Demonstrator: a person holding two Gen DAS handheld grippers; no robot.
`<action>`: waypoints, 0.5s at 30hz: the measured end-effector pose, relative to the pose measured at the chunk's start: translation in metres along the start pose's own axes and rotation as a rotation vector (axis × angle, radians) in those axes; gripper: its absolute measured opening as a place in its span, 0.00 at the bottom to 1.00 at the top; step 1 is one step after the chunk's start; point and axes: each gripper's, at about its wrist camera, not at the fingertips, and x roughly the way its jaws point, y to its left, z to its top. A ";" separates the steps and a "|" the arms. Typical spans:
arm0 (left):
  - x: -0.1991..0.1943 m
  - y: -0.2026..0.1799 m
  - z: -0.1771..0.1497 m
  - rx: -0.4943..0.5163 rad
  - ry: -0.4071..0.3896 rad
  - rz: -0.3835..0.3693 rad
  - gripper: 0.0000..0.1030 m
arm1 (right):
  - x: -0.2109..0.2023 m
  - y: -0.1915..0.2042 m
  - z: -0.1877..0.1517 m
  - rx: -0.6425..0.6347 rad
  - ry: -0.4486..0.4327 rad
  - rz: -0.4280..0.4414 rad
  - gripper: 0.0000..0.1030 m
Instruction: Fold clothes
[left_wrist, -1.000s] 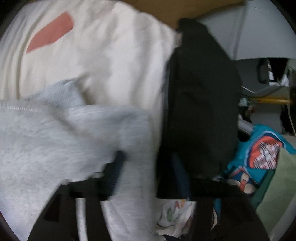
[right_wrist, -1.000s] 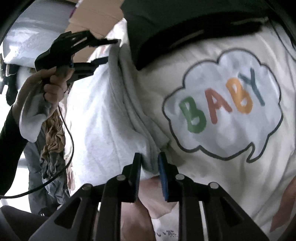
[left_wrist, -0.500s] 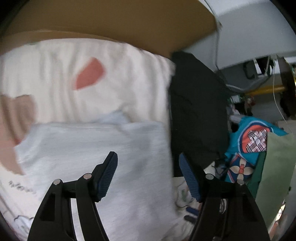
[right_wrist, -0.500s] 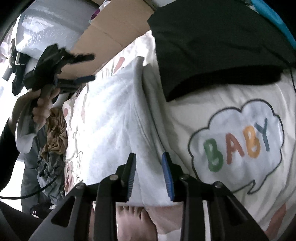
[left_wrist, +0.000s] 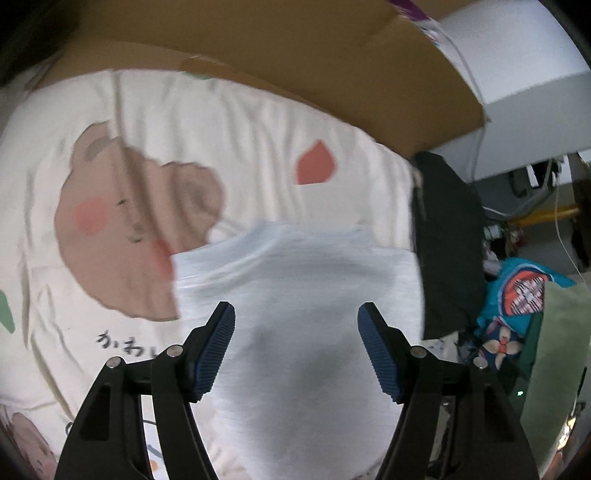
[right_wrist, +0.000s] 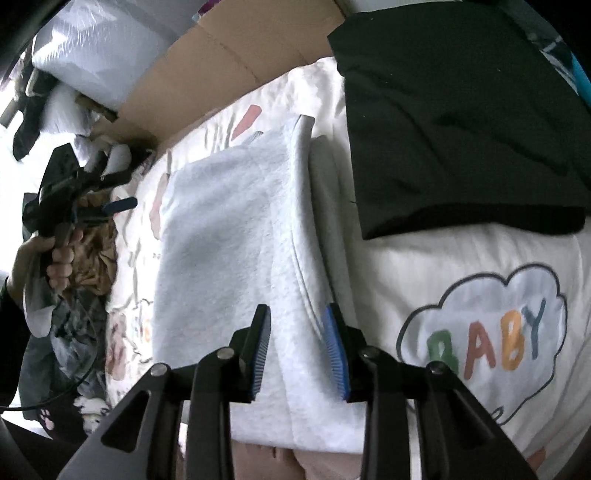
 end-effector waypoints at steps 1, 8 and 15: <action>0.003 0.008 -0.002 -0.016 -0.004 -0.005 0.68 | 0.002 0.001 0.003 -0.008 0.006 -0.010 0.28; 0.022 0.049 -0.016 -0.085 -0.037 -0.038 0.68 | 0.020 0.012 0.019 -0.065 0.033 -0.067 0.31; 0.043 0.069 -0.022 -0.086 -0.031 -0.033 0.68 | 0.048 0.017 0.022 -0.112 0.076 -0.133 0.40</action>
